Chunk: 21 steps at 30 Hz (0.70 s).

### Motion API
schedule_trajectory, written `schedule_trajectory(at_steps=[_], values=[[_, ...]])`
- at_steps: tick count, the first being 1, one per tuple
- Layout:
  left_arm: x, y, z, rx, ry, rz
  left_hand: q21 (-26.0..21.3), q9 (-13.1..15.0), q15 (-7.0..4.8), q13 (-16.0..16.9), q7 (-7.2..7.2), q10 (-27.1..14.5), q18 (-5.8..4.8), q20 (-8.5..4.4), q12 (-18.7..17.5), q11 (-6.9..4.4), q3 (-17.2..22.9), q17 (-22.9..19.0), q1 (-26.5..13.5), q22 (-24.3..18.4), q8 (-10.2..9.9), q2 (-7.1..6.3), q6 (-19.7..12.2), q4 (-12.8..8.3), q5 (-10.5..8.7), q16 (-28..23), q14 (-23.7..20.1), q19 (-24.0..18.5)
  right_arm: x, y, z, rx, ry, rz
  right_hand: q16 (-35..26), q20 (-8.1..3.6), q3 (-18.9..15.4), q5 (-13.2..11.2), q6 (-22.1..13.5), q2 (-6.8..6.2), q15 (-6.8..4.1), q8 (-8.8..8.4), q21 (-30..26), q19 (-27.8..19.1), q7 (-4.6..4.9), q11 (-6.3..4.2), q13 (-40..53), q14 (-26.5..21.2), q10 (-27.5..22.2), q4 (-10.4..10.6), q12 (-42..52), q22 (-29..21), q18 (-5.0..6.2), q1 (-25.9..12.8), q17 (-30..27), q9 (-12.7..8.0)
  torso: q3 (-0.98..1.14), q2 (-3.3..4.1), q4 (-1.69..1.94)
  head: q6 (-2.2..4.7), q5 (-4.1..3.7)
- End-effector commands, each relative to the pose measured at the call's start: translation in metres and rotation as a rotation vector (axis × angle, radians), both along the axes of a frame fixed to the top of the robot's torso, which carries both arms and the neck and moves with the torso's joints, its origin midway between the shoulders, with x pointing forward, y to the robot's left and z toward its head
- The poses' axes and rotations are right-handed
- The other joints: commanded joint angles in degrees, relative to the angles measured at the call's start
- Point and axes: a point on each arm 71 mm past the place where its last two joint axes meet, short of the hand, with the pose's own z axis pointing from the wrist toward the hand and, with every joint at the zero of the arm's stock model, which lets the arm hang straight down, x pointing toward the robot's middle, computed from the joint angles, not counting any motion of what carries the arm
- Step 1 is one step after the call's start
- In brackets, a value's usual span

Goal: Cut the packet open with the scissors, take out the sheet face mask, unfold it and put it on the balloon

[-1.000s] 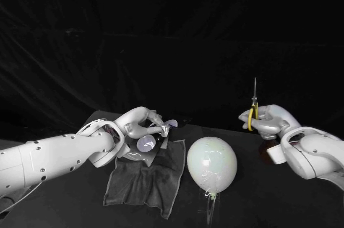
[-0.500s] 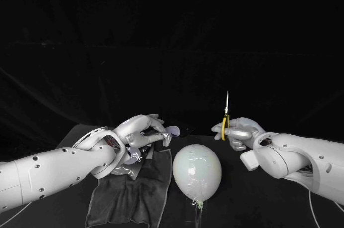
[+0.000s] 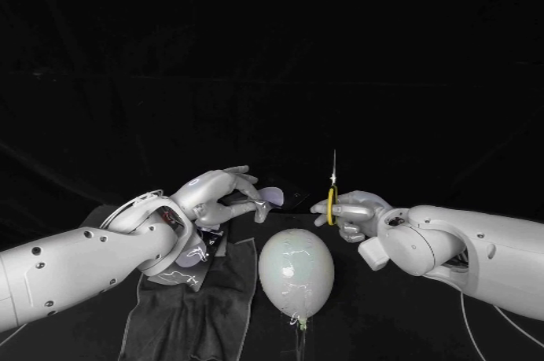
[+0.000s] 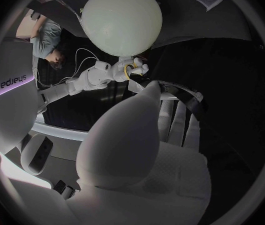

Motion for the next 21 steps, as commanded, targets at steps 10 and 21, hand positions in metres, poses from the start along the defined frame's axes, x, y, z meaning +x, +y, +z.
schedule_trajectory(at_steps=[10,21], values=[[-0.005,-0.011,0.005,0.026,-0.034,-0.045,-0.43,3.93,0.00,-0.05,0.11,-0.25,1.06,0.23,-0.16,0.01,1.75,-0.12,-0.34,-0.08,0.34,-0.99,0.02,-0.03,0.09,-0.45,0.01,-0.22,-0.004,-0.001,0.014,0.066,-0.023,0.016,-0.08,0.71,-6.63,0.19,-1.72,-5.86,0.75,-3.14,-0.41,0.87,0.94,-5.61,-0.38,0.05,14.73,3.78,-1.95,9.80,0.47,-5.97,0.47,-1.41,0.00,0.00,0.03,-0.42,-1.60],[-0.005,-0.006,0.005,0.028,-0.038,-0.036,-0.44,4.14,-0.02,-0.05,0.10,-0.22,1.07,0.21,-0.14,-0.01,2.87,-0.15,-0.73,-0.09,0.43,-1.45,-0.04,-0.05,0.09,-0.56,0.08,-0.18,-0.007,-0.009,0.019,0.073,-0.052,0.042,-0.25,0.99,-10.42,0.34,-3.37,-9.16,1.05,-5.25,-1.34,0.33,1.24,-5.26,-0.06,-0.13,14.57,4.62,-3.23,9.29,0.70,-7.15,0.24,-2.16,-0.01,-0.06,0.10,-0.36,-1.96]])
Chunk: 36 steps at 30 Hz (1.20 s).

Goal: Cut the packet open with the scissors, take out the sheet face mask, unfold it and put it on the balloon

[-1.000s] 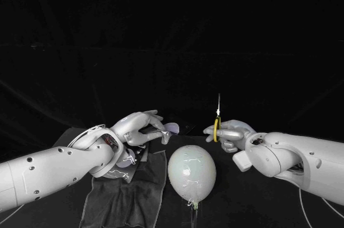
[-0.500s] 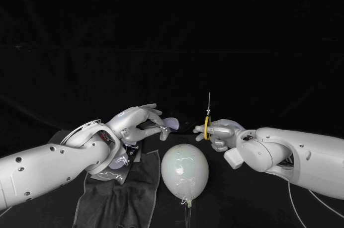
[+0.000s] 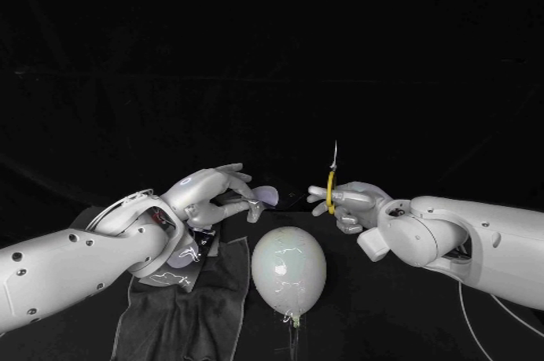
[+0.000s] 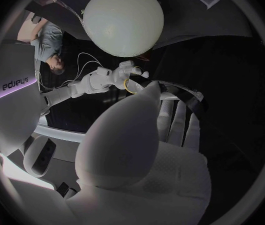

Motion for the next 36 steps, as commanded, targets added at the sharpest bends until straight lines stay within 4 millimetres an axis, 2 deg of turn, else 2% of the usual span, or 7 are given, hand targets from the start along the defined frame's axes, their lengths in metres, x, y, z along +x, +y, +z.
schedule_trajectory(at_steps=[1,14,22,29,31,33,36], values=[[-0.002,-0.003,0.002,0.004,-0.013,-0.019,-0.22,4.11,-0.02,-0.05,0.09,-0.22,1.08,0.22,-0.15,-0.01,0.24,-0.08,0.22,-0.10,0.21,-0.47,0.17,0.00,0.12,-0.28,0.08,-0.18,-0.001,0.004,0.004,0.016,-0.031,0.048,-0.26,0.45,-0.85,0.32,-0.41,-0.46,0.47,-0.42,-0.33,0.34,0.22,-2.70,0.13,0.03,9.10,0.40,-0.41,9.28,0.71,-0.43,-0.15,-0.14,0.03,-0.07,-0.01,-0.01,-0.13],[-0.007,-0.009,0.003,-0.001,-0.013,-0.038,-0.21,4.33,-0.03,-0.04,0.09,-0.18,1.09,0.21,-0.14,-0.01,1.39,-0.12,-0.17,-0.09,0.30,-0.92,0.11,-0.02,0.12,-0.39,0.10,-0.13,0.001,0.016,0.003,-0.009,-0.032,0.087,-0.37,0.54,-1.61,0.24,-0.58,-0.52,0.57,-0.76,-0.65,0.14,0.33,-2.57,0.26,-0.05,8.94,0.85,-0.71,9.10,0.79,-0.71,-0.32,-0.22,-0.12,0.07,0.09,-0.17,-0.28],[-0.010,-0.013,0.004,-0.005,-0.013,-0.051,-0.21,4.33,-0.03,-0.04,0.09,-0.18,1.09,0.21,-0.14,-0.01,1.39,-0.12,-0.17,-0.09,0.30,-0.92,0.11,-0.02,0.12,-0.39,0.10,-0.13,0.001,0.026,0.002,-0.021,-0.034,0.114,-0.42,0.57,-1.68,0.21,-0.19,0.02,0.55,-0.71,-0.76,0.08,0.26,-2.64,0.38,-0.10,8.98,0.87,-0.85,9.06,0.82,-0.15,-0.38,-0.16,-0.10,0.04,0.12,-0.32,-0.31],[-0.011,-0.015,0.004,-0.006,-0.013,-0.056,-0.21,4.33,-0.03,-0.04,0.09,-0.18,1.09,0.21,-0.14,-0.01,1.39,-0.12,-0.17,-0.09,0.30,-0.92,0.11,-0.02,0.12,-0.39,0.10,-0.13,0.001,0.029,0.002,-0.034,-0.044,0.111,-0.30,0.14,2.78,0.24,2.60,5.62,-0.04,-0.26,-0.40,0.40,-0.19,-3.38,0.85,0.01,9.72,-2.33,-1.38,9.42,0.73,7.46,-0.11,0.06,-0.09,0.03,0.04,-0.44,-0.31],[-0.011,-0.015,0.004,-0.007,-0.014,-0.057,-0.21,4.33,-0.03,-0.04,0.09,-0.18,1.09,0.21,-0.14,-0.01,1.39,-0.12,-0.17,-0.09,0.30,-0.92,0.11,-0.02,0.12,-0.39,0.10,-0.13,0.002,0.029,0.002,-0.038,-0.047,0.106,-0.26,0.10,3.55,0.23,3.06,6.40,-0.14,-0.12,-0.33,0.45,-0.45,-3.48,0.90,0.03,9.83,-2.82,-1.40,9.47,0.71,8.33,-0.04,0.12,-0.07,0.01,0.05,-0.50,-0.29],[-0.011,-0.015,0.004,-0.008,-0.015,-0.058,-0.21,4.33,-0.03,-0.04,0.09,-0.18,1.09,0.21,-0.14,-0.01,1.39,-0.12,-0.17,-0.09,0.30,-0.92,0.11,-0.02,0.12,-0.39,0.10,-0.13,0.003,0.029,0.002,-0.042,-0.049,0.102,-0.24,-0.12,5.95,0.23,4.57,8.81,-0.46,0.58,-0.16,0.59,-1.01,-3.88,1.06,0.06,10.27,-4.40,-1.34,9.61,0.67,10.79,0.02,0.46,-0.05,0.01,0.04,-0.56,-0.28],[-0.011,-0.016,0.004,-0.009,-0.015,-0.060,-0.21,4.49,-0.07,-0.05,0.17,-0.19,1.10,0.19,-0.15,-0.07,2.19,-0.15,-0.49,-0.09,0.37,-1.25,0.04,-0.03,0.12,-0.49,0.08,-0.10,0.003,0.029,0.002,-0.045,-0.052,0.098,-0.29,-0.36,8.20,0.27,5.87,10.37,-0.63,1.22,-0.10,0.65,-1.26,-4.06,1.25,0.06,10.70,-5.95,-1.39,9.69,0.64,12.14,-0.02,0.89,-0.04,0.02,0.03,-0.60,-0.25]])
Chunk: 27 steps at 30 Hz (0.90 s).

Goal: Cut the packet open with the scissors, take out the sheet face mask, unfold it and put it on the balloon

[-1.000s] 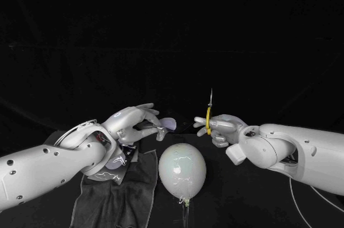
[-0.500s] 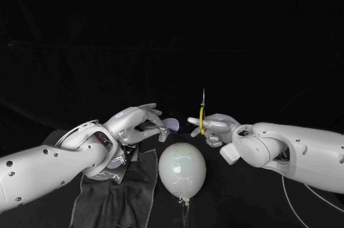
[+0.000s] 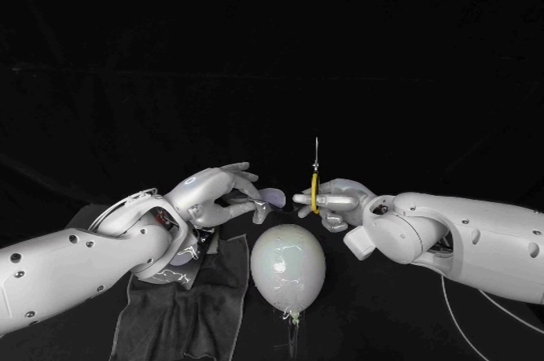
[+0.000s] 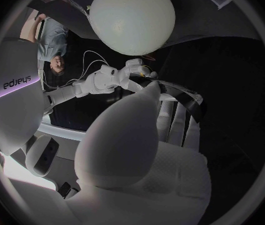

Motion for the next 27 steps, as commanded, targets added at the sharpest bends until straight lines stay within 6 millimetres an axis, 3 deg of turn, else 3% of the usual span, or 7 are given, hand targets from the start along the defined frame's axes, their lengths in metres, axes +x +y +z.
schedule_trajectory(at_steps=[1,9,12,19,20,23,27], values=[[-0.0018,-0.0031,0.0023,-0.004,-0.014,-0.018,-0.22,3.57,-0.06,-0.05,-0.07,-0.19,1.11,0.19,-0.15,-0.07,0.95,-0.09,-0.02,-0.06,0.38,-0.66,0.38,-0.01,0.37,-0.49,0.08,-0.10,0.0007,0.0012,0.0013,-0.017,-0.024,0.003,-0.10,-0.51,2.58,0.26,1.31,2.64,-0.54,0.72,0.30,0.77,-0.26,-4.15,0.25,-0.07,8.13,-1.58,0.04,9.71,0.63,2.91,-0.01,0.44,0.05,-0.02,-0.03,-0.07,0.03],[-0.0022,-0.0042,0.0028,-0.014,-0.012,-0.021,-0.24,3.67,-0.06,-0.06,0.09,-0.23,1.10,0.19,-0.16,-0.07,1.30,-0.12,-0.33,-0.07,0.42,-0.91,0.31,0.02,0.37,-0.55,0.02,-0.12,0.0010,0.0011,0.0035,-0.018,-0.062,-0.030,-0.45,-0.78,5.07,0.15,2.74,2.86,-0.77,1.67,0.05,0.65,-0.66,-4.45,1.16,-0.21,9.34,-2.94,0.58,9.65,0.67,1.85,-0.41,1.36,0.05,-0.02,-0.01,-0.06,-0.09],[-0.0019,-0.0041,0.0029,-0.018,-0.009,-0.017,-0.36,3.74,0.43,-0.11,1.64,-0.96,0.91,0.47,-0.28,0.31,2.15,-0.28,-0.80,-0.11,0.17,-1.42,-0.48,-0.09,0.36,-0.77,-0.54,-0.32,0.0008,0.0007,0.0045,-0.014,-0.078,-0.045,-0.38,-0.86,5.38,0.15,2.96,2.59,-0.87,1.92,0.15,0.73,-0.80,-4.58,1.56,-0.16,9.61,-3.29,0.79,9.74,0.64,1.39,-0.22,1.72,0.06,-0.03,-0.01,-0.06,-0.10],[-0.0009,-0.0042,0.0025,-0.028,0.013,0.002,-1.30,2.58,1.88,-0.08,3.58,-5.25,-0.64,0.92,-0.29,1.92,-1.00,-1.20,-4.39,-0.42,-2.41,-7.77,-4.39,0.14,0.29,-1.84,-4.48,-2.03,0.0000,-0.0011,0.0067,-0.009,-0.112,-0.083,-0.23,-1.02,5.85,0.15,3.23,2.24,-1.05,2.27,0.49,0.97,-1.02,-4.79,2.23,-0.03,10.02,-3.90,1.14,10.00,0.54,0.82,0.11,2.28,0.08,-0.03,-0.01,-0.02,-0.21],[-0.0006,-0.0041,0.0024,-0.029,0.016,0.006,-1.48,2.29,2.13,-0.08,3.45,-6.05,-1.01,0.90,-0.31,2.33,-2.12,-1.42,-5.44,-0.47,-2.99,-8.73,-5.19,0.23,0.21,-1.99,-5.45,-2.38,-0.0002,-0.0013,0.0069,-0.009,-0.115,-0.087,-0.23,-1.02,5.85,0.15,3.23,2.24,-1.05,2.27,0.49,0.97,-1.02,-4.79,2.23,-0.03,10.02,-3.90,1.14,10.00,0.54,0.82,0.11,2.28,0.08,-0.04,0.00,-0.02,-0.23],[0.0004,-0.0031,0.0023,-0.038,0.026,0.022,-1.76,1.08,3.60,0.04,0.90,-10.24,-3.66,0.77,-0.15,4.86,-16.38,-1.92,-7.02,-0.46,-5.25,-8.75,-7.75,0.39,0.19,-2.01,-7.53,-2.77,-0.0008,-0.0020,0.0073,-0.009,-0.122,-0.096,-0.22,-1.05,5.96,0.15,3.27,2.19,-1.08,2.32,0.53,1.00,-1.06,-4.83,2.35,-0.01,10.09,-4.05,1.20,10.04,0.53,0.75,0.14,2.38,0.07,-0.05,-0.01,-0.04,-0.21],[0.0022,-0.0004,0.0018,-0.047,0.044,0.047,-1.87,-0.11,4.17,-0.16,0.21,-15.06,-5.61,0.90,-0.38,5.72,-24.86,-2.64,-7.53,-0.48,-7.97,-11.74,-12.00,0.70,0.56,-2.32,-10.63,-2.88,-0.0018,-0.0027,0.0079,-0.011,-0.132,-0.106,-0.22,-1.05,5.96,0.15,3.27,2.19,-1.08,2.32,0.53,1.00,-1.06,-4.83,2.35,-0.01,10.09,-4.05,1.20,10.04,0.53,0.75,0.14,2.38,0.08,-0.04,-0.02,0.06,-0.14]])
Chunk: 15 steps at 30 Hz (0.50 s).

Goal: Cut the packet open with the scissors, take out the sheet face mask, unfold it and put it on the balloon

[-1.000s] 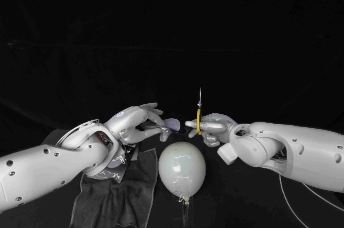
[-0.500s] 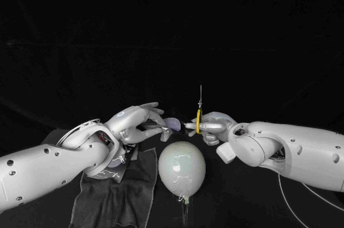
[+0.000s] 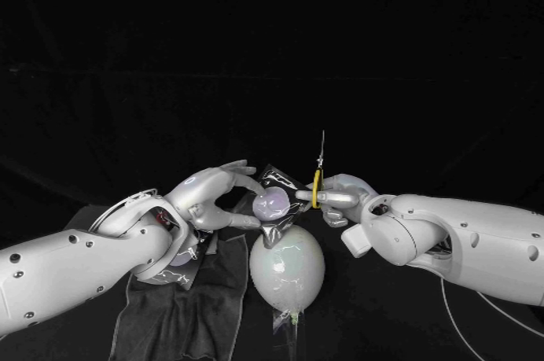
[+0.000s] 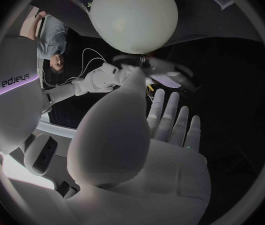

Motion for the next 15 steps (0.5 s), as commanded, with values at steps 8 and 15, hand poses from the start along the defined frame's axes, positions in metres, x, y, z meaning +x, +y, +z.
schedule_trajectory(at_steps=[8,15], values=[[0.005,0.009,-0.001,-0.025,0.062,0.073,-0.71,-1.99,0.63,-0.41,-0.22,-9.07,-1.01,0.11,-0.50,0.61,-7.25,-1.09,-1.33,-0.21,-3.32,-3.43,-7.20,0.12,0.13,-0.58,-4.86,-1.00,-0.002,-0.004,0.006,-0.008,-0.087,-0.055,0.34,-0.61,2.40,0.15,0.35,1.44,-0.45,0.46,0.83,1.21,-0.03,-4.97,0.41,0.22,10.21,-2.37,0.54,10.37,0.41,1.16,0.49,0.21,-0.01,0.04,-0.03,0.18,0.08],[0.011,0.024,-0.003,-0.097,0.155,0.133,-0.69,-1.65,0.94,-0.46,1.00,-11.10,-0.88,0.05,-0.53,0.89,-8.16,-1.47,-1.27,-0.18,-2.94,-3.64,-5.81,0.13,0.14,-0.67,-6.59,-0.86,-0.003,-0.008,0.007,-0.019,-0.111,-0.073,0.51,-0.64,2.54,0.15,0.37,1.39,-0.48,0.52,0.93,1.28,-0.06,-4.99,0.57,0.30,10.26,-2.54,0.61,10.44,0.39,1.09,0.79,0.33,0.01,0.04,-0.02,0.28,0.20]])
